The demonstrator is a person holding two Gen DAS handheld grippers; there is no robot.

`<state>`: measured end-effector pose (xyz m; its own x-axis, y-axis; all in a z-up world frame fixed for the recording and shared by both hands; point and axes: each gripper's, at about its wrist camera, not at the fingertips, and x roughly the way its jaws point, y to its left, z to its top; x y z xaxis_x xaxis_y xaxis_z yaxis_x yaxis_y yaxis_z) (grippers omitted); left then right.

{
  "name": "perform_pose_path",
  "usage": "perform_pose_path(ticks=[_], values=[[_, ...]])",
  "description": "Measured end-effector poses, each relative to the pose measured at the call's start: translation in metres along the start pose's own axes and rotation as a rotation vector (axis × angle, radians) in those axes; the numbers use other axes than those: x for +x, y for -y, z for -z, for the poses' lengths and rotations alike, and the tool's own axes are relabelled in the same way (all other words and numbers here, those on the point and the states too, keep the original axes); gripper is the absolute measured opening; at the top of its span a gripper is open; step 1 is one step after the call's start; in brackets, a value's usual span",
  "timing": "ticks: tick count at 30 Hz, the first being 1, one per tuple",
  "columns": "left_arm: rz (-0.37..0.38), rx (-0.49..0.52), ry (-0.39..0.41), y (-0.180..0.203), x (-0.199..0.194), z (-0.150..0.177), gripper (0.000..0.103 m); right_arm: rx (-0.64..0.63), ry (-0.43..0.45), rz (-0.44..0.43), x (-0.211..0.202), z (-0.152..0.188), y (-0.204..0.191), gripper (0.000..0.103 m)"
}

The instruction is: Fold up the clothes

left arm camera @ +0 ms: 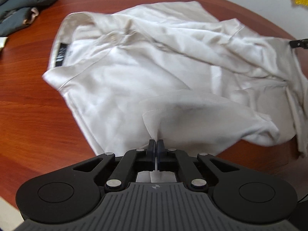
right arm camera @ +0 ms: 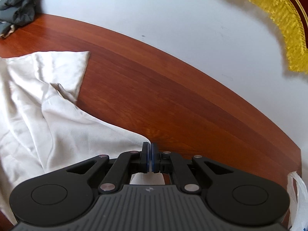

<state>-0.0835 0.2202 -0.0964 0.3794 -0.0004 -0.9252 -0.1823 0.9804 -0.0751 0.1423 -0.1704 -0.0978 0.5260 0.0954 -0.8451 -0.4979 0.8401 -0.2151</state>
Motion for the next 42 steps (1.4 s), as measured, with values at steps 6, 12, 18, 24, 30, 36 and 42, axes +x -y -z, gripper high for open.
perform_pose_path(ticks=[6, 12, 18, 24, 30, 36, 42], values=[[-0.072, -0.001, -0.014, -0.037, -0.011, 0.007, 0.002, 0.015, -0.041, 0.057, 0.018, -0.004, 0.020, 0.002], [-0.151, 0.010, -0.017, -0.077, -0.019, 0.005, 0.002, 0.018, -0.095, 0.096, 0.034, -0.004, 0.033, 0.002], [-0.239, 0.011, -0.040, -0.111, -0.011, -0.004, 0.000, 0.024, -0.166, 0.110, 0.045, 0.009, 0.034, 0.002], [-0.178, -0.015, 0.016, -0.133, -0.022, -0.020, 0.000, 0.061, -0.213, 0.137, 0.041, 0.036, 0.033, 0.002], [-0.108, 0.036, 0.012, -0.130, -0.017, -0.030, 0.001, 0.113, -0.229, 0.149, 0.031, 0.059, 0.032, 0.003], [-0.033, 0.076, -0.016, -0.114, -0.008, -0.031, 0.026, 0.166, -0.175, 0.123, 0.009, 0.069, 0.035, 0.041], [0.005, 0.101, -0.031, -0.098, 0.000, -0.032, 0.040, 0.159, -0.120, 0.096, -0.015, 0.061, 0.025, 0.047]])
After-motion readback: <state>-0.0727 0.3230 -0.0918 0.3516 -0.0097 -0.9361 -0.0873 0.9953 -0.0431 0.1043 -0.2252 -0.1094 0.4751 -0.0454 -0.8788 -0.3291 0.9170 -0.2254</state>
